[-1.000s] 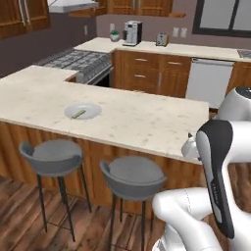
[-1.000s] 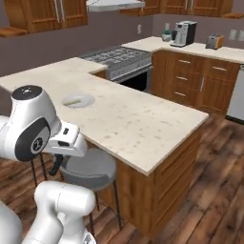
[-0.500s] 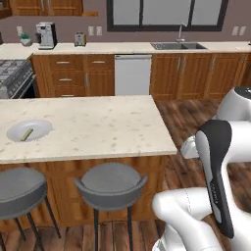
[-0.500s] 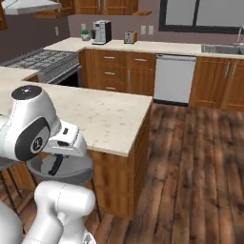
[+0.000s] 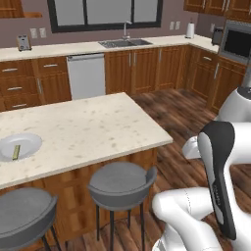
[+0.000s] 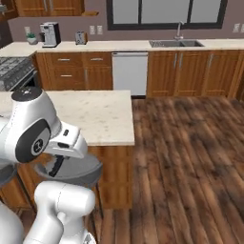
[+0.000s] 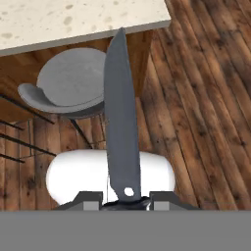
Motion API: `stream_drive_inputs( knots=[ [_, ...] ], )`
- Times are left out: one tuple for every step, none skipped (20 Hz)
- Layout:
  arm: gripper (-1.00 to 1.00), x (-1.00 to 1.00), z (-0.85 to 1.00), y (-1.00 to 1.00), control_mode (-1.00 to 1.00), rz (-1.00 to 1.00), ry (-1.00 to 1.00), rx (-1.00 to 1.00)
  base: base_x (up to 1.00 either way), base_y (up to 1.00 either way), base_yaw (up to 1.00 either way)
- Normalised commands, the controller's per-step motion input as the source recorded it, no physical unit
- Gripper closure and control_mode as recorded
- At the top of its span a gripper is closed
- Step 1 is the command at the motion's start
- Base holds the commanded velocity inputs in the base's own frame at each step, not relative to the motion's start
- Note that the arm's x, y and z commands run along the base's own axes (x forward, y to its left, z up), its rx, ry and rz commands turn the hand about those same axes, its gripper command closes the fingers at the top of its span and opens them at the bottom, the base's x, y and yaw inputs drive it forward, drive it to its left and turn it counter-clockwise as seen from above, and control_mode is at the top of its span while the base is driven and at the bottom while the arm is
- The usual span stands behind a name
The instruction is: Retrieve the butter from the fridge and place it on a plate on the dining table. Then retrieve the butter knife by the fridge and place it near the plate.
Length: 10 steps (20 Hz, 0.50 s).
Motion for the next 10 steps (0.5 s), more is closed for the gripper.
stream_drive_inputs(
  knots=[
    [1.00,0.00,0.00,0.00,1.00,0.00,0.00,0.00,-0.61,0.86,-0.31],
    [1.00,0.00,0.00,0.00,1.00,0.00,0.00,0.00,-0.71,0.46,-0.19],
    [1.00,0.00,0.00,0.00,1.00,0.00,0.00,0.00,-0.74,0.25,-0.13],
    [1.00,0.00,0.00,0.00,1.00,0.00,0.00,0.00,-0.71,0.27,-0.10],
    [1.00,0.00,0.00,0.00,1.00,0.00,0.00,0.00,-0.66,0.36,-0.07],
    [1.00,0.00,0.00,0.00,1.00,0.00,0.00,0.00,-0.57,0.42,-0.04],
    [1.00,0.00,0.00,0.00,1.00,0.00,0.00,0.00,-0.44,0.56,-0.01],
    [1.00,0.00,0.00,0.00,1.00,0.00,0.00,0.00,-0.31,0.59,0.00],
    [1.00,0.00,0.00,0.00,1.00,0.00,0.00,0.00,-0.19,0.60,0.00],
    [1.00,0.00,0.00,0.00,1.00,0.00,0.00,0.00,-0.07,0.64,0.00]
  ],
)
